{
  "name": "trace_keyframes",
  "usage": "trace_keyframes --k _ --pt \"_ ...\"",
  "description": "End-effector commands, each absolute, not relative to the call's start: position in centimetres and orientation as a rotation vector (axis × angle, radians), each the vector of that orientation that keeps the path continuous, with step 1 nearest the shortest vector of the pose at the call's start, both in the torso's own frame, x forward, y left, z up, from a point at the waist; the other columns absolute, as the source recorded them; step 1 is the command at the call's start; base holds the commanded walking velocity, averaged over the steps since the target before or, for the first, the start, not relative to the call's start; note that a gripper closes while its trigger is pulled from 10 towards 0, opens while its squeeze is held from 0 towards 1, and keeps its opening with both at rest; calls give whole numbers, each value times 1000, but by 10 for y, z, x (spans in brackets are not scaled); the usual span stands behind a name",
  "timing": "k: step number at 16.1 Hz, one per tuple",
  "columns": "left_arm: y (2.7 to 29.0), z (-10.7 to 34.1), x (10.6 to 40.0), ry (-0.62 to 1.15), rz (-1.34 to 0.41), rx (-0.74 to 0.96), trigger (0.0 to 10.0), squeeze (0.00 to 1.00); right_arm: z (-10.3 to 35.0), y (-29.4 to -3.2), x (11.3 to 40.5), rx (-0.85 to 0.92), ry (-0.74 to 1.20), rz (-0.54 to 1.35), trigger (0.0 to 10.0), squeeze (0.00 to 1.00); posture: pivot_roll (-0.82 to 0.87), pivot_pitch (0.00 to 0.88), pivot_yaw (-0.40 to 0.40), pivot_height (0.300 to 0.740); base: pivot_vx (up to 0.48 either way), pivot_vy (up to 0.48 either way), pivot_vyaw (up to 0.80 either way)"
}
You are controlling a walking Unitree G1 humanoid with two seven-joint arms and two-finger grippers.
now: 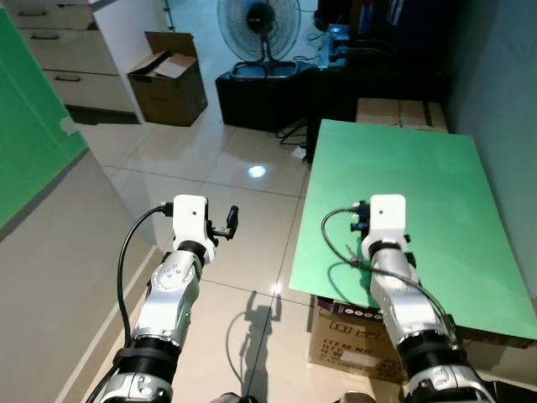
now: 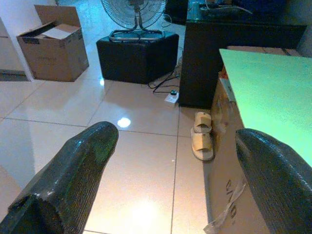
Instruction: Hang keys on a hook
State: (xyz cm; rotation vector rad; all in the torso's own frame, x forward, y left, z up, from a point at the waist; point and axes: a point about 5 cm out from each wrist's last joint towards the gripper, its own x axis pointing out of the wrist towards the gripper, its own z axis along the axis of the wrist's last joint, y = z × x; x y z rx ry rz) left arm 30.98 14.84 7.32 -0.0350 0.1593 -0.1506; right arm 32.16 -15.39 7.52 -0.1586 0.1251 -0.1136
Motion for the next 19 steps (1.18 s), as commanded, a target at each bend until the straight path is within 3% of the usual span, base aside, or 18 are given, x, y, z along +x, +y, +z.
trace_keyframes --k 1,6,10,19 --pt "150 75 308 159 -160 -14 10000 0 80 -154 326 -162 105 -123 10000 0 -168 0 145 740 0 0 0" --pt "156 77 304 178 -183 -6 10000 0 82 -151 340 -178 121 -158 10000 0 -143 0 171 740 0 0 0" --pt "159 72 281 230 -232 29 10000 0 71 -157 345 -178 196 -210 10000 0 -103 5 209 740 0 0 0" --pt "167 72 238 324 -238 32 10000 0 45 -165 334 -183 304 -258 10000 0 -44 151 222 740 0 0 0"
